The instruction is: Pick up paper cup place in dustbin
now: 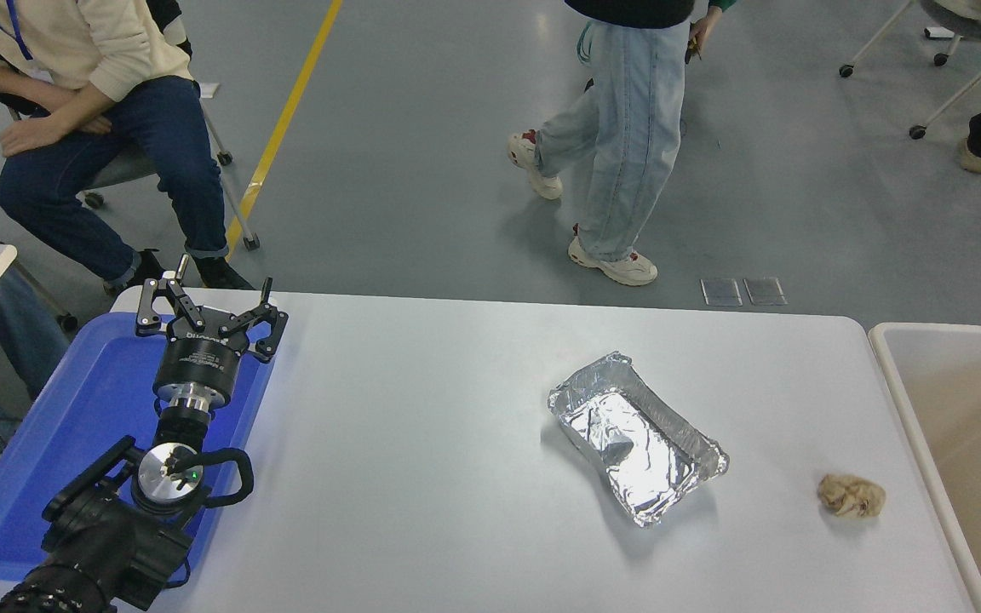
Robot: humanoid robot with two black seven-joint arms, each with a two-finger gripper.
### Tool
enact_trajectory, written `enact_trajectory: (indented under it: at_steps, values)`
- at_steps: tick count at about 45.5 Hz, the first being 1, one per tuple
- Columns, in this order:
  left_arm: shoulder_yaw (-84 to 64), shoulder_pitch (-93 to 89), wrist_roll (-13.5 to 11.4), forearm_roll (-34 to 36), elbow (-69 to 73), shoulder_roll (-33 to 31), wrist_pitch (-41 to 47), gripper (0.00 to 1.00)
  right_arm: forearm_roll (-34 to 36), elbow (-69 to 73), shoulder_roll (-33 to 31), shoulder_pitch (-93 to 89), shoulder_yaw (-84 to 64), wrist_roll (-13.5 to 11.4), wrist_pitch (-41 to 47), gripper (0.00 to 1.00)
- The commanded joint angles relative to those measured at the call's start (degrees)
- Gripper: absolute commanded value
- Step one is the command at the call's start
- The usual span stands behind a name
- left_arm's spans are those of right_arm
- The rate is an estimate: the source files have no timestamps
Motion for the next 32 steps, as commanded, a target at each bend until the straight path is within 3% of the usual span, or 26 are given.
enact_trajectory:
  at_steps: [1,12,32]
  values:
    - [-0.1,0.0,0.0,0.0,0.0,0.0,0.0,1.00,0.1,1.8,4.2,9.1,-3.3,0.0,3.6,1.00]
    - [-0.1,0.0,0.0,0.0,0.0,0.0,0.1,1.00,0.1,2.7,6.1,16.4,-3.2,0.0,3.6,1.00]
    - [0.0,0.0,0.0,0.0,0.0,0.0,0.0,1.00,0.1,3.5,19.8,21.3,-2.6,0.0,3.6,1.00]
